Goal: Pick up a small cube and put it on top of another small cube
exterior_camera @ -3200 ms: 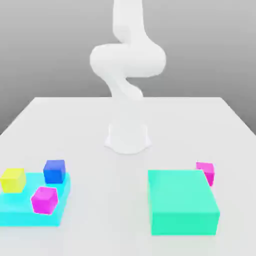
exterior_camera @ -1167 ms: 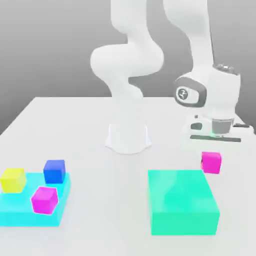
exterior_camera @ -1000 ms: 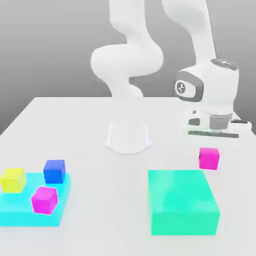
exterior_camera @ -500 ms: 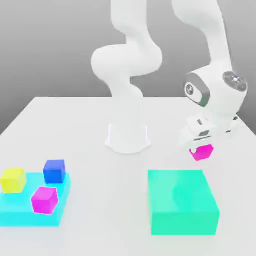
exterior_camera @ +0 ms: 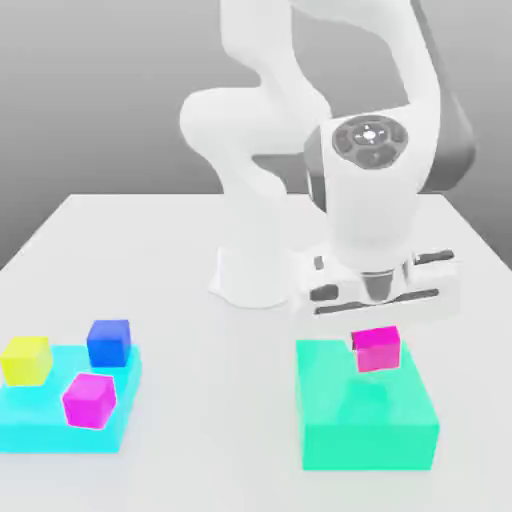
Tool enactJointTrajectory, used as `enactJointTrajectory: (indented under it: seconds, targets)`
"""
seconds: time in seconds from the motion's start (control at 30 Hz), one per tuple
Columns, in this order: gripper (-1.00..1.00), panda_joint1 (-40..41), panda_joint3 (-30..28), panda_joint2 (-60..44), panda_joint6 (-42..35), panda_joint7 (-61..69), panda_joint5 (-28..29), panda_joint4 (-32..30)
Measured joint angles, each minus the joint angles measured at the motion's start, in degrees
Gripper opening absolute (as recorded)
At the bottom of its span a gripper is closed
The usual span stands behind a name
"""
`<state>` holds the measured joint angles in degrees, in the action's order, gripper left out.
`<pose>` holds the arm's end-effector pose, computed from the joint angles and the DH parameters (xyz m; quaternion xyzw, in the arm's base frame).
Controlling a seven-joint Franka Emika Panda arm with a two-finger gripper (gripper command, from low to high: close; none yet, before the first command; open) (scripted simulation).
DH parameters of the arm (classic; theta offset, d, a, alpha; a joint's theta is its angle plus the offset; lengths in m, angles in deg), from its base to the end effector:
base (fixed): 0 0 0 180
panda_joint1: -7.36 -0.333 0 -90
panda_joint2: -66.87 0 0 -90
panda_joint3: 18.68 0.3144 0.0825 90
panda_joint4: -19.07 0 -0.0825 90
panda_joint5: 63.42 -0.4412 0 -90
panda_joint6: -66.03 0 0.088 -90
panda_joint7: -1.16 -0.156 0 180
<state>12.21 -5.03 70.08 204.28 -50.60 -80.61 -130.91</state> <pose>0.4341 0.0762 0.1605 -0.8743 0.4723 0.1059 0.0358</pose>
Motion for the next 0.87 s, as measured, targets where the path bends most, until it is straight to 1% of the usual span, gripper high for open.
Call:
enactJointTrajectory:
  seconds: [0.2,0.4,0.47,0.53,0.67,0.7,0.87]
  targets:
    - [-1.00,13.5,-6.6,2.2,0.5,-14.5,7.2,3.6]
    - [-1.00,25.2,-14.4,4.4,1.0,-28.8,14.0,7.1]
    - [-1.00,26.4,-14.8,4.1,1.6,-33.6,15.5,6.6]
    - [-1.00,25.1,-13.0,2.8,2.4,-38.4,16.4,4.6]
    - [-1.00,23.5,-12.6,-4.2,10.2,-40.9,17.1,2.7]
    - [1.00,23.6,-12.7,-6.0,12.3,-41.1,17.2,2.4]
    - [1.00,23.7,-12.7,-6.0,12.3,-41.1,17.2,2.4]
